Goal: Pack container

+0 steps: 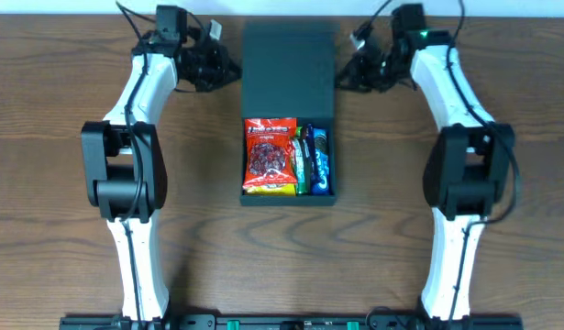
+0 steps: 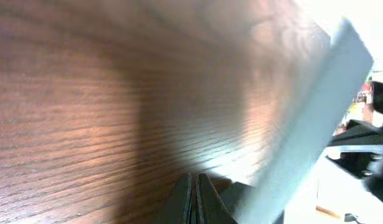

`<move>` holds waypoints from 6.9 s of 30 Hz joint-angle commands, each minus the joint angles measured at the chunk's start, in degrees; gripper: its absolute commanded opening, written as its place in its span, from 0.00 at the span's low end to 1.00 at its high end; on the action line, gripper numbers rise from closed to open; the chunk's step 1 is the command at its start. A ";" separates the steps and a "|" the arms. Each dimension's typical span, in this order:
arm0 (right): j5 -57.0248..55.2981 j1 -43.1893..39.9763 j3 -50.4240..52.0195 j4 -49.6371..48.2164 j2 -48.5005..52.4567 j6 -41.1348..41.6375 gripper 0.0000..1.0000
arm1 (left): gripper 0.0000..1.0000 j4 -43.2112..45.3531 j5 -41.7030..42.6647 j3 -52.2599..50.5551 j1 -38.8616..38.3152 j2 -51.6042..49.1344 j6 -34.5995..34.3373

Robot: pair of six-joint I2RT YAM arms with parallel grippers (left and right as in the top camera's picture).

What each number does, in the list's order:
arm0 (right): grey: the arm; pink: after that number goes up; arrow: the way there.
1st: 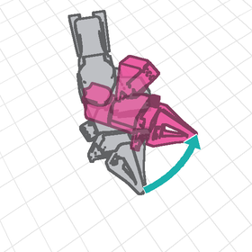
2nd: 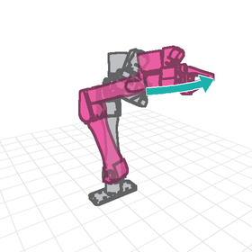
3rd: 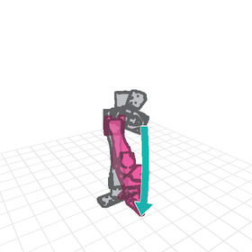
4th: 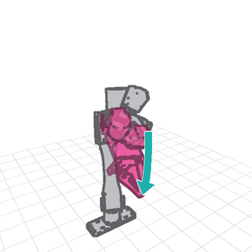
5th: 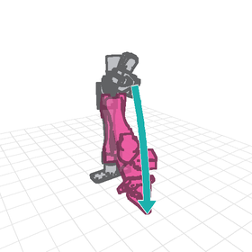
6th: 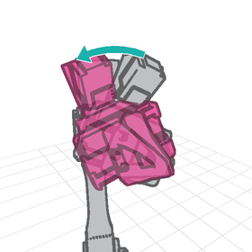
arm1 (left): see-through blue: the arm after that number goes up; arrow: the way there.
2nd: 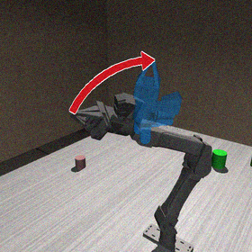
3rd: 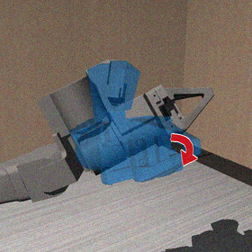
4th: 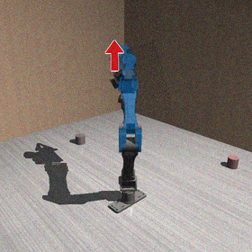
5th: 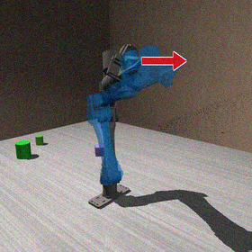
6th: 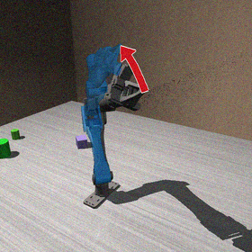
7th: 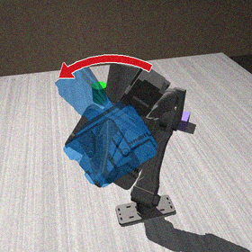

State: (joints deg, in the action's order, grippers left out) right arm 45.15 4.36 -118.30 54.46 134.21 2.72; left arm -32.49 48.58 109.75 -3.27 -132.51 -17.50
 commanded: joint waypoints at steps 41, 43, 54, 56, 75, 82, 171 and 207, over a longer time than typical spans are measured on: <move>8.72 -6.12 4.87 5.77 -3.17 -9.57 0.02 | 0.06 -8.83 -2.64 -6.51 1.29 6.51 9.88; 9.84 -5.92 4.87 5.77 0.37 -9.03 0.01 | 0.06 -8.81 -1.99 -6.51 1.36 3.58 8.07; 12.33 -2.86 4.87 5.57 10.08 -7.23 0.02 | 0.06 -8.59 -2.49 -6.51 1.42 -2.08 3.26; 12.28 -2.14 4.87 4.39 10.29 -7.02 0.02 | 0.06 -8.09 -2.47 -6.51 1.42 -2.71 2.43; 20.13 -0.07 4.70 -6.38 10.10 -2.14 0.02 | 0.06 10.80 17.46 -6.51 1.27 -6.58 -4.55; 23.23 -2.38 3.98 -5.88 5.66 -5.92 0.02 | 0.06 14.86 27.50 -5.44 2.23 -6.34 -4.11; -12.83 14.25 77.07 19.32 -112.02 14.60 0.99 | 0.96 -29.18 -17.68 -66.05 -15.74 106.71 7.63; -12.83 14.25 77.07 19.32 -112.02 14.60 0.99 | 0.95 2.84 -54.40 -101.66 6.62 132.30 13.92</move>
State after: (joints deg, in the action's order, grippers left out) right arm 32.47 18.24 -41.50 73.84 22.48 16.56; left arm -30.63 -4.89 9.06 2.96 -0.69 -4.43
